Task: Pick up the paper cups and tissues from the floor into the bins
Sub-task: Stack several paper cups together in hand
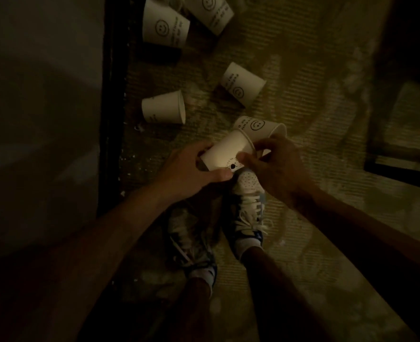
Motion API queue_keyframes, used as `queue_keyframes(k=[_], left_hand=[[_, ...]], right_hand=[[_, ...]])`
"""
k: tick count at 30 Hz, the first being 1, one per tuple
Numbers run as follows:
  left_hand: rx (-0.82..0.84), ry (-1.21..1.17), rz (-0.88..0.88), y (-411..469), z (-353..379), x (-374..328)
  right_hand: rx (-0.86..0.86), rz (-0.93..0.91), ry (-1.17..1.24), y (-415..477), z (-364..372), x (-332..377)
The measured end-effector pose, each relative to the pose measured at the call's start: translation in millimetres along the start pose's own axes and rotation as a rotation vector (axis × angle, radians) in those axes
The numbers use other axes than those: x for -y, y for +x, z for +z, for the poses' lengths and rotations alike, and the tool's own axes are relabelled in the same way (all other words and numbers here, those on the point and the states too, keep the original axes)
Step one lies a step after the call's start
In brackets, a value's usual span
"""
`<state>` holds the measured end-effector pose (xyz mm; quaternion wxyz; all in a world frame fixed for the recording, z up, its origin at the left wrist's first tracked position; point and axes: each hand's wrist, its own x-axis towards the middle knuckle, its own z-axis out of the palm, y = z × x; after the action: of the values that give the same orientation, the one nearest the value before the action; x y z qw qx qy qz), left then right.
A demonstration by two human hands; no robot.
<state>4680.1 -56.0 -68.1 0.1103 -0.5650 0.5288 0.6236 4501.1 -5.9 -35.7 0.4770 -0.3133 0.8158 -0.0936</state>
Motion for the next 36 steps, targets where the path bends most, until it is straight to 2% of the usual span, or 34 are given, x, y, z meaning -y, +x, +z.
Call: queue_keyframes(k=[3,5,6,7,9,11,13,15,17,19,21,24,27,30,36], left_hand=[[-0.095,0.153,0.095,20.0,-23.6,-8.7],[-0.336,0.307,0.217,36.7,-44.3,-8.2],[-0.469,0.437,0.268,46.9,-56.1,-5.8],[-0.532,0.592,0.271,57.8,-66.5,-0.6],[-0.418,0.834,0.167,81.3,-80.6,15.2],[-0.269,0.872,0.057,98.9,-83.7,32.7],[-0.233,0.801,0.004,108.3,-75.4,43.7],[-0.225,0.57,-0.059,106.9,-56.0,42.5],[-0.282,0.179,-0.167,90.2,-30.2,28.4],[-0.264,-0.281,-0.259,57.6,-11.1,-1.3],[-0.142,-0.617,-0.314,25.7,-4.9,-30.6],[0.049,-0.867,-0.346,-50.4,-25.0,-90.4],[0.171,-0.901,-0.283,-137.1,-59.3,-157.9],[0.24,-0.815,-0.108,-228.8,-113.0,-253.5],[0.214,-0.686,0.287,-415.2,-174.1,-414.3]], right_hand=[[-0.001,0.01,0.016,24.0,4.3,0.4],[-0.018,0.01,0.059,38.2,8.0,-2.9],[-0.026,0.006,0.09,45.7,10.0,-5.2],[-0.031,0.005,0.108,52.7,12.5,-9.3],[-0.029,0.01,0.104,63.7,16.6,-20.5],[-0.017,0.014,0.098,71.0,19.1,-31.5],[0.0,0.022,0.077,74.6,20.2,-40.7],[0.02,0.038,0.052,72.8,16.0,-46.8],[0.027,0.048,0.036,61.8,7.6,-49.8],[0.02,0.053,0.014,36.4,-7.6,-44.0],[0.022,0.064,0.031,12.2,-19.9,-32.4],[-0.004,-0.009,0.044,-47.1,-63.1,14.0],[-0.06,-0.088,0.092,-115.8,-122.0,81.1],[-0.192,-0.234,0.14,-184.3,-202.8,169.8],[-0.408,-0.54,0.234,-343.5,-345.4,295.1]])
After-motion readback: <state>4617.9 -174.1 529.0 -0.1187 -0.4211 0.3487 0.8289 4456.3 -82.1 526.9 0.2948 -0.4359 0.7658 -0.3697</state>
